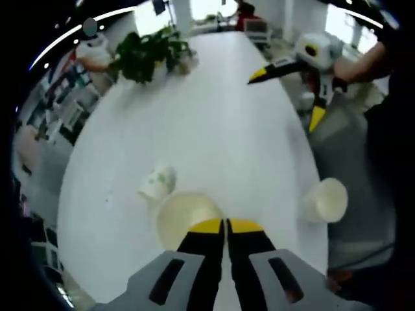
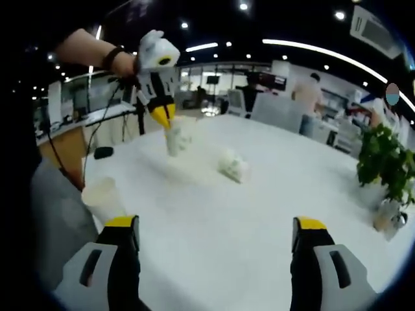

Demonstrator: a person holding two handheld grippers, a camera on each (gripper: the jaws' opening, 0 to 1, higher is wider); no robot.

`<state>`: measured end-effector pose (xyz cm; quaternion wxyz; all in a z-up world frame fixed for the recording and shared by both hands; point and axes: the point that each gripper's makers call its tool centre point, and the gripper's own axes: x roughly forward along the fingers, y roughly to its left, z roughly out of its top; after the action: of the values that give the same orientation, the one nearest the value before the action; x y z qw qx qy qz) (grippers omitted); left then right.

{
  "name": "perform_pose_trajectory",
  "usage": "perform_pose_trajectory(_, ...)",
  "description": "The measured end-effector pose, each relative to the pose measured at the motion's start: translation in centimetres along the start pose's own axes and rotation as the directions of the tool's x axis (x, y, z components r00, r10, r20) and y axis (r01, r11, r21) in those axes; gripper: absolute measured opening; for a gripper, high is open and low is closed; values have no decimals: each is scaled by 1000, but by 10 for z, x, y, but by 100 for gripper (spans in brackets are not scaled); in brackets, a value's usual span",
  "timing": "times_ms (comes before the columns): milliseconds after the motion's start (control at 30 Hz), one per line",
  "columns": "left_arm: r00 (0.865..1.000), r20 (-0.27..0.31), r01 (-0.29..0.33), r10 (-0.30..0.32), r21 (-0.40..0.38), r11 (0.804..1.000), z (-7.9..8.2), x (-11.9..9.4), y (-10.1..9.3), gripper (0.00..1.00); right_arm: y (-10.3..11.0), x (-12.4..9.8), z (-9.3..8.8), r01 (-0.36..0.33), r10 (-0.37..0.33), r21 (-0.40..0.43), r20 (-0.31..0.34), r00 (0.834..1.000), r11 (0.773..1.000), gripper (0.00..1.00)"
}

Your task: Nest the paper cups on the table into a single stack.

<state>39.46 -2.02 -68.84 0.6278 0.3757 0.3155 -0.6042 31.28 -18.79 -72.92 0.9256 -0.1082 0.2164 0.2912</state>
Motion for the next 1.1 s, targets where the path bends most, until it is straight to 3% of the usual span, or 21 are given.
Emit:
perform_pose_trajectory(233, 999, 45, 18, -19, 29, 999, 25, -22, -21, 0, 8, -4, 6, 23, -23, 0, 8, 1000, 1000, 96)
perform_pose_trajectory(367, 998, 45, 37, -39, 46, 998, 31, -29, -37, 0, 11, -7, 7, 35, -35, -1, 9, 999, 999, 96)
perform_pose_trajectory(467, 996, 35, 77, -80, 79, 994, 32, -32, -52, 0, 13, -10, 8, 43, -43, 3, 11, 999, 999, 96)
perform_pose_trajectory(733, 994, 36, 100, -103, 84, 991, 39, -38, -72, 0, 13, -17, 8, 74, -75, 22, 11, 997, 997, 95)
perform_pose_trajectory(900, 991, 30, 126, -132, 159, 979, 45, -42, -92, 0, 14, -20, 7, 81, -81, 21, 4, 997, 997, 95)
perform_pose_trajectory(1100, 989, 29, 136, -142, 167, 977, 49, -44, -103, 0, 15, -23, 7, 91, -91, 23, -4, 996, 996, 95)
